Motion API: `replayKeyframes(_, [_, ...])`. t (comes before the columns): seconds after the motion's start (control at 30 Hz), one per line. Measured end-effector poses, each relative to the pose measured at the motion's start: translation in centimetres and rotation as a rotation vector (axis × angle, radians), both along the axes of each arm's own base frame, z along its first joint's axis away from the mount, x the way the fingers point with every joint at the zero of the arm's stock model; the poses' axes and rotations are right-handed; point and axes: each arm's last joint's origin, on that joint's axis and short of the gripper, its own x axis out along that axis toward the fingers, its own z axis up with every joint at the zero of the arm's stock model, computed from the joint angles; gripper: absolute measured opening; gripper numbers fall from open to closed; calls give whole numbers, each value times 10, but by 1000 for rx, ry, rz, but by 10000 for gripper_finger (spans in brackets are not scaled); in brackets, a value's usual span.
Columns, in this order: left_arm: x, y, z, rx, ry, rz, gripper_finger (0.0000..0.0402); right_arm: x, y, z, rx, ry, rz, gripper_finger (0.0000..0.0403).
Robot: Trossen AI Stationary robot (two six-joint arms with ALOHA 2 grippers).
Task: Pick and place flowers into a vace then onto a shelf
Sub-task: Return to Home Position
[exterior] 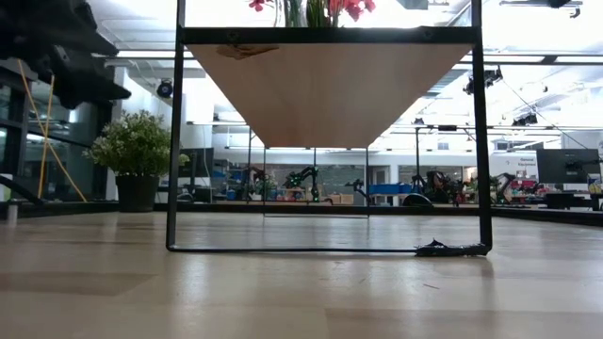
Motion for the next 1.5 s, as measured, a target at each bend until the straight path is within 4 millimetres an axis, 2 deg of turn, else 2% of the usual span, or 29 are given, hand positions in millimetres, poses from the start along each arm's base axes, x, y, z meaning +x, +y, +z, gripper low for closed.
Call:
replayKeyframes(0.3, [4, 1, -14, 26, 10, 83, 399, 27, -3, -30, -18, -44, -10, 273])
replayKeyframes(0.6, [14, -2, -27, 57, -63, 101, 399, 39, -4, -48, -17, -106, -19, 273])
replayKeyframes(0.77, [17, -3, -35, 66, -77, 111, 399, 45, -7, -59, 0, -90, -80, 273])
replayKeyframes(1.07, [17, 0, -32, 125, -93, 219, 399, 45, -10, -59, -12, -99, -109, 273])
replayKeyframes(1.5, [18, -1, -28, 123, -130, 191, 399, 43, -14, -58, -67, -102, -79, 273])
